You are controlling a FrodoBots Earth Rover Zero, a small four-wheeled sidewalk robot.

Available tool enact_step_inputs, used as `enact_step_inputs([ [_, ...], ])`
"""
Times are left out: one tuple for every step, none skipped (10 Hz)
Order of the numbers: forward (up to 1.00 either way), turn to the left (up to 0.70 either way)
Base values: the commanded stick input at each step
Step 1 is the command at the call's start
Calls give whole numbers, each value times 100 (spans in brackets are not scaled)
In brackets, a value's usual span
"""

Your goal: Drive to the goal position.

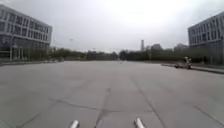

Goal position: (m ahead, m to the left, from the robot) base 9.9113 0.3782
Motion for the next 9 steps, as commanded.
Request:
enact_step_inputs([
  [100,0],
  [100,0],
  [100,0],
  [100,0],
  [100,0],
  [100,-38],
  [100,-36],
  [100,-16],
  [100,0],
])
